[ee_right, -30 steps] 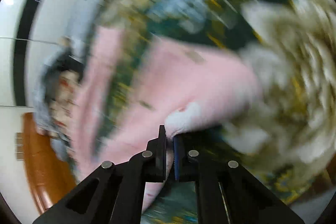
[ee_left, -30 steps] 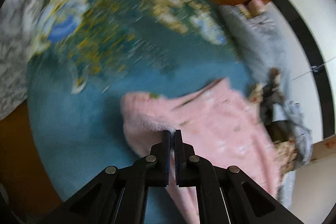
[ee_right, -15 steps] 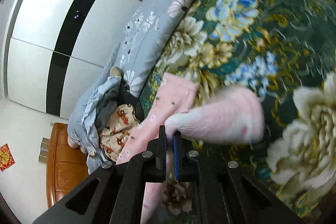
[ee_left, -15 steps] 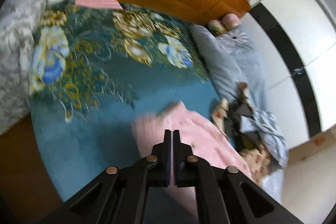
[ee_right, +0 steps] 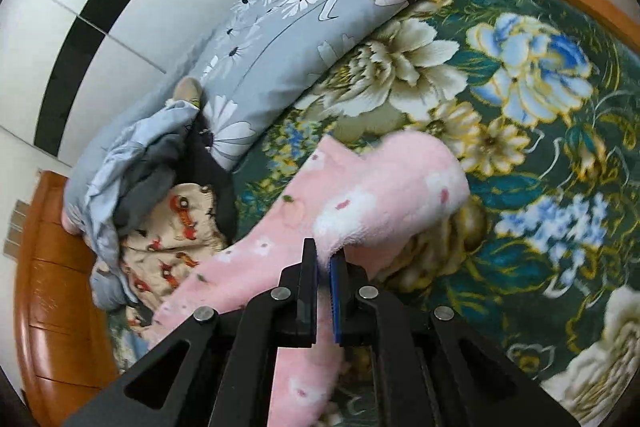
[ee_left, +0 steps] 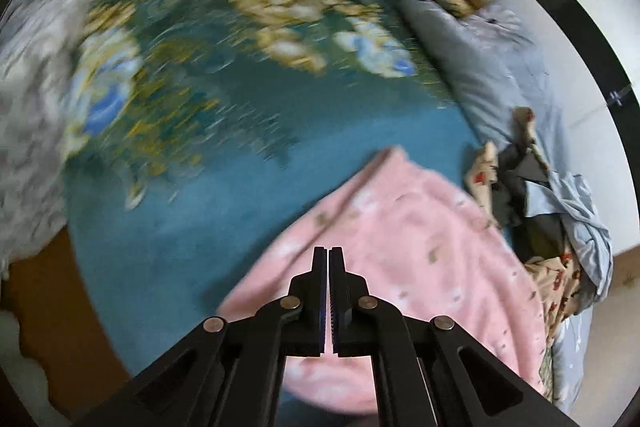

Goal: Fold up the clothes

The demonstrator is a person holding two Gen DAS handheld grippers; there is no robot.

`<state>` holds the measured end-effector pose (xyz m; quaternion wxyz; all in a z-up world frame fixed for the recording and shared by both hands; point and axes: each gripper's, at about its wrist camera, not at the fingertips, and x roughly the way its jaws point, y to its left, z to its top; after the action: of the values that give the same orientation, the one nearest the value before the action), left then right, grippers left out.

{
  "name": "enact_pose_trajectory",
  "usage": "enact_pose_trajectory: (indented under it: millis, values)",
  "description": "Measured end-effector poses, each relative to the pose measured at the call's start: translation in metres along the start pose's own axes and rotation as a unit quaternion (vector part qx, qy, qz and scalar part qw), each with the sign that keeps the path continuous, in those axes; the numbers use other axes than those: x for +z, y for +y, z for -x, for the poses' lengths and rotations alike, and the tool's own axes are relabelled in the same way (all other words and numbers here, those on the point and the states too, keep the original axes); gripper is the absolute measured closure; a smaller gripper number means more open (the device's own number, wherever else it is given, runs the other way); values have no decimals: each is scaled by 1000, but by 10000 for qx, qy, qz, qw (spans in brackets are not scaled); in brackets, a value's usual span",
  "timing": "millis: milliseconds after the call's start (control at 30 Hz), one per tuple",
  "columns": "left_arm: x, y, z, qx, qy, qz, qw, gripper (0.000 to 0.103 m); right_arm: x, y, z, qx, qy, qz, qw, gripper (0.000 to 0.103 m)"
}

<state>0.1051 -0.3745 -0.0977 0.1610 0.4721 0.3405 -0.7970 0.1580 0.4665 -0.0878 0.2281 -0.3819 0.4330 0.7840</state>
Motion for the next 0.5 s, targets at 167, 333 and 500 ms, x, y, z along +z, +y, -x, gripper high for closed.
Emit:
enact_pose_trajectory:
  millis: [167,333,500]
  values:
    - [-30,31,-22,226,299,359,9987,78,-2,-12,-4,-159,53,-88,9998,98]
    - [-50,42,-46,196,496,404,9978,78,-9,-22,-4,-135,76,-214,9997,98]
    - [-55,50,-52,-190,358,644,9971,77,-14,-24,-1,-14,91,-225,9997,98]
